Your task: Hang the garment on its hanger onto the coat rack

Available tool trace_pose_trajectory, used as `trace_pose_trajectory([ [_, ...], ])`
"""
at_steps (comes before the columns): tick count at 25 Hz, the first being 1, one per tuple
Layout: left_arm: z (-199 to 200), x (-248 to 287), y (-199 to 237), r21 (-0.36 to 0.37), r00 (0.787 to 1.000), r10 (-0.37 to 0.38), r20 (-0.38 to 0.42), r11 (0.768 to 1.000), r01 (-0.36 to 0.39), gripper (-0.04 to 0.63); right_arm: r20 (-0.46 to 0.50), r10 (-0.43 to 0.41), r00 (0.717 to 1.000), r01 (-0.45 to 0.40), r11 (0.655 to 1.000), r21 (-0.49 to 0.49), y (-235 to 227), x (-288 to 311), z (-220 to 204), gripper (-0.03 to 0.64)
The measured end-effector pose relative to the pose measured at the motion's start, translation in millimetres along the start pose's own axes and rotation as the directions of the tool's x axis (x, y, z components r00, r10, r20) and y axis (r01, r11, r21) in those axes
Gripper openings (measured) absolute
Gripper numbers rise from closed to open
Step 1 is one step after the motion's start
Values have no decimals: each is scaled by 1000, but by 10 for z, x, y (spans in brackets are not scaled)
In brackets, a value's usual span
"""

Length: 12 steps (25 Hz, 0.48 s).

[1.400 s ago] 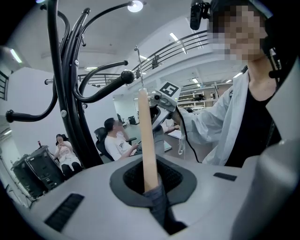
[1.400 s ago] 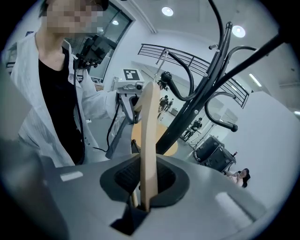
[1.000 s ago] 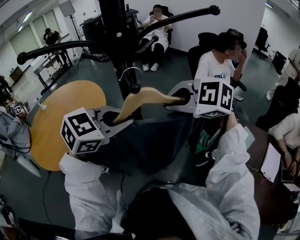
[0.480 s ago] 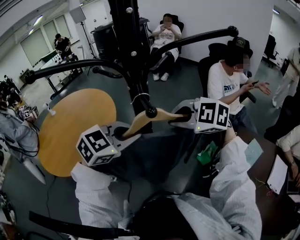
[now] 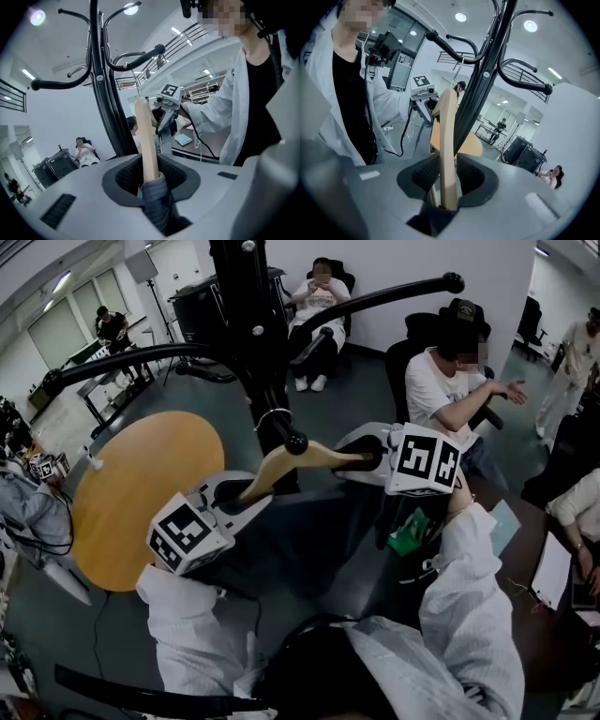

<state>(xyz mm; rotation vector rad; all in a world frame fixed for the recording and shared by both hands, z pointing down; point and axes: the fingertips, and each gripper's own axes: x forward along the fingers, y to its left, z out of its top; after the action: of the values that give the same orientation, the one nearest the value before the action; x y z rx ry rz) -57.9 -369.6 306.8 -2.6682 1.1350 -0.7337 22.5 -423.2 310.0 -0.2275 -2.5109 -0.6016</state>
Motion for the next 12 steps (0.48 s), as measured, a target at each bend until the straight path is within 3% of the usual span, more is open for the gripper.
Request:
trace_pose_trajectory([
  [3,49,-110,-10,-17,1000,-6,25,1000,7,107,7,0,1000,0,1000,14,46,-116,29,143],
  [5,112,-219,14,-15,999,13,33,1000,-12,118,7,-12,1000,12,1000,10,66,-193,62,149],
  [8,188,-398,48,-10,998,54,40,998,-54,120,40,-40,998,40,999,11,94,-320,157,149],
  [12,416,-694,97,-8,977,165,135,986,-165,120,83,-97,992,96,995,11,162,-515,285,149],
])
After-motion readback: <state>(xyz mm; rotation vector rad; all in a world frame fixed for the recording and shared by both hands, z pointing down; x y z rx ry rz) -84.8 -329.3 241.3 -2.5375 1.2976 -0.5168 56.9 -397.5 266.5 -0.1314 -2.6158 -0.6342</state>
